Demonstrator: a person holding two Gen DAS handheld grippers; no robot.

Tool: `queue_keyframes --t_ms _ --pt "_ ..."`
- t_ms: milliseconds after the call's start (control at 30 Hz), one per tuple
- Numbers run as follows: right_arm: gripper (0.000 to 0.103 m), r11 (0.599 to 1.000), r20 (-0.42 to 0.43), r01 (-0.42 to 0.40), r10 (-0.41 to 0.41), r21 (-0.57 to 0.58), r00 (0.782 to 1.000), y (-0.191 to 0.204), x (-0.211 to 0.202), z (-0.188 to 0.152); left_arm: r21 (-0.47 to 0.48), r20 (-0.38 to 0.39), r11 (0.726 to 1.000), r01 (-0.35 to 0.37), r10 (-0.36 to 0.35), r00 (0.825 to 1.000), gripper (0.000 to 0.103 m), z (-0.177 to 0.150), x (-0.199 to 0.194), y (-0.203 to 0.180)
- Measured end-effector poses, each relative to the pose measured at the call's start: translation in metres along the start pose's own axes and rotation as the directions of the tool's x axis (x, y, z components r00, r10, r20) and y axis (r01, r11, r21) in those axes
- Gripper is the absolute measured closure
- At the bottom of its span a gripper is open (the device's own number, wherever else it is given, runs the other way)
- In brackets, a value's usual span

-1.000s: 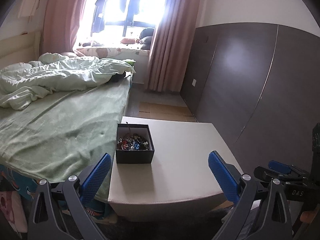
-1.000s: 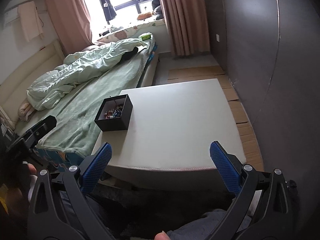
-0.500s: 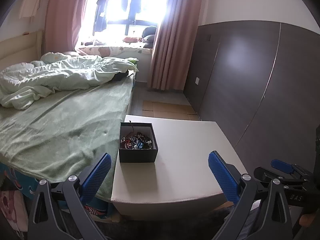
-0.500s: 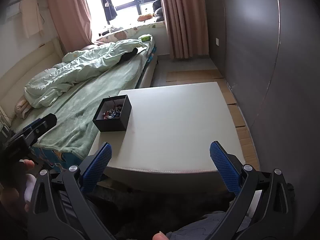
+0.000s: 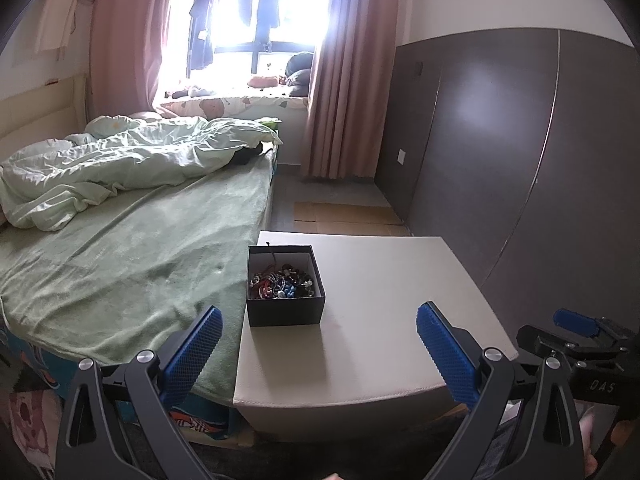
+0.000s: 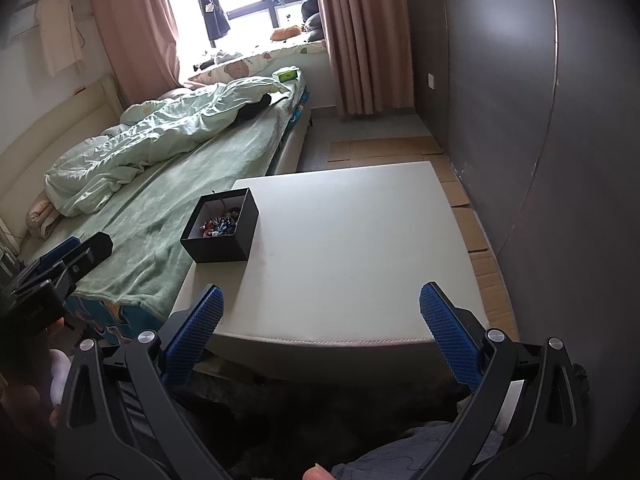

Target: Organize jewelry

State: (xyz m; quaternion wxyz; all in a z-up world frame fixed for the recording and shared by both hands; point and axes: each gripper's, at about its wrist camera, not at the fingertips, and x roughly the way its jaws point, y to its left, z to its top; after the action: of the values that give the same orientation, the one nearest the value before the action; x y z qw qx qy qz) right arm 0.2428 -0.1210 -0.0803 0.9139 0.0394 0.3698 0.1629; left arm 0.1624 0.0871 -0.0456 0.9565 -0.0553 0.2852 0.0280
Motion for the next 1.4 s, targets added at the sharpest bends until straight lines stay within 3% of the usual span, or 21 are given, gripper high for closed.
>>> queue_keyframes --t_ms 400,1400 --pt "0.005 1.000 0.001 0.002 -0.002 0.010 1.000 -0.0008 -0.0003 0.0002 -0.028 0.007 1.000 -0.007 0.008 1.000 0.009 -0.0012 -0.0019 0.0065" --pt "0.005 1.000 0.002 0.007 -0.007 0.014 1.000 -0.0028 0.0000 -0.0010 0.018 0.019 1.000 -0.025 0.025 1.000 0.009 -0.0029 -0.0023 -0.0028"
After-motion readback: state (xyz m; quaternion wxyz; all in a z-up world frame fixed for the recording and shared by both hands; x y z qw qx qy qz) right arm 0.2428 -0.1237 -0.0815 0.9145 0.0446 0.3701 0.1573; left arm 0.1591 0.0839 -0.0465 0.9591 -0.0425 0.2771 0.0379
